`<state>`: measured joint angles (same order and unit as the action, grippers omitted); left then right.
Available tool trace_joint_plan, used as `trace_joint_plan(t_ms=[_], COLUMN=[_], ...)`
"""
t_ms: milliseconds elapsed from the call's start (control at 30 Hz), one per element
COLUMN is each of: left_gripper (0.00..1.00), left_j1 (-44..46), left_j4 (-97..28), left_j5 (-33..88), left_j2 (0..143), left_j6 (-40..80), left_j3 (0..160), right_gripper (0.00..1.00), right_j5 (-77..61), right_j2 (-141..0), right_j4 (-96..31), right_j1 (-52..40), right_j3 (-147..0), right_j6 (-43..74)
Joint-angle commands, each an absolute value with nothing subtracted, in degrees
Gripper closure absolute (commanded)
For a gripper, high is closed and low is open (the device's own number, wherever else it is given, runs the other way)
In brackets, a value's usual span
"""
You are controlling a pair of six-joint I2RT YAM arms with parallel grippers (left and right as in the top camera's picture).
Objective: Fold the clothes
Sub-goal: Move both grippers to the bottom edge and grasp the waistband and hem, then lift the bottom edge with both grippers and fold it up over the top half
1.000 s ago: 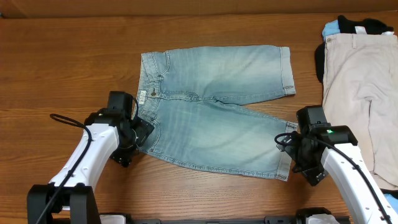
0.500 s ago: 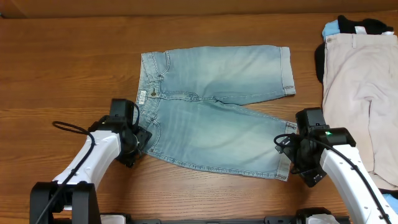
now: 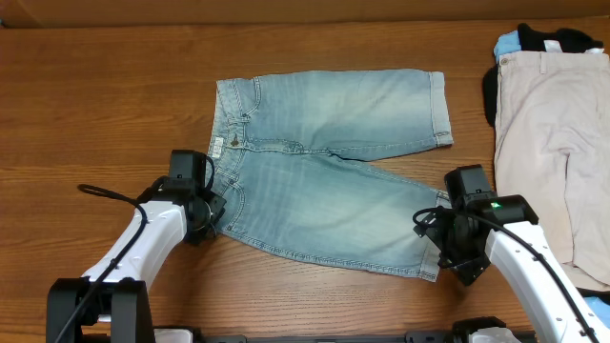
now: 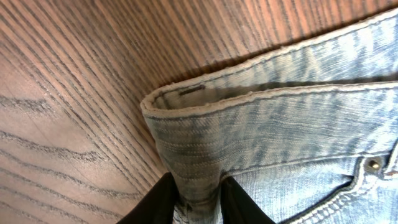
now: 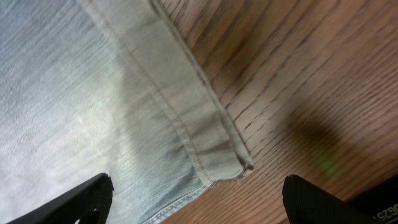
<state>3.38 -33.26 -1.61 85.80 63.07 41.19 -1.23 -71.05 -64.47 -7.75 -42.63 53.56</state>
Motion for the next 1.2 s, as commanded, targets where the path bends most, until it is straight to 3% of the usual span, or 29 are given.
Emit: trace_joint_plan(t_ms=[0,67,167,500,600,767,933,1167], left_gripper=[0.79,0.87,0.96,0.96,0.96,0.96,0.96,0.96], left_j1=[3.4,3.4,3.4,3.4,3.4,3.4,3.4,3.4], left_j4=[-32.7,-32.7,-32.7,-33.2,-33.2,-33.2,-32.9,-44.2], left_j5=[-3.6,-3.5,-3.4,-2.6,-2.5,-2.5,-1.5,0.8], left_j2=[86.3,86.4,86.6,86.6,86.6,86.6,86.5,86.5], left_j6=[63.5,63.5,63.4,62.0,58.8,55.8,53.4,41.1], left_j3=[39.1,38.6,38.1,38.0,38.0,38.0,38.3,50.7], right_gripper=[0.11,0.21,0.26,0.32,0.39,0.56,0.96,0.96], right_j5=[-2.6,-2.7,-4.1,-11.6,-11.7,-12.1,-12.3,-12.4], right_j2=[-71.1,-71.1,-71.1,-71.2,-71.2,-71.2,-71.2,-69.3], right_j4=[-64.3,-64.0,-62.2,-50.2,-50.7,-51.9,-51.7,-51.0], right_j1=[-8.9,-9.3,-9.5,-9.6,-9.6,-9.6,-9.6,-9.6], right_j3=[-42.2,-41.6,-39.2,-28.6,-28.5,-28.4,-28.6,-32.8], right_j6=[53.9,54.9,55.8,57.3,57.3,57.3,57.3,49.8])
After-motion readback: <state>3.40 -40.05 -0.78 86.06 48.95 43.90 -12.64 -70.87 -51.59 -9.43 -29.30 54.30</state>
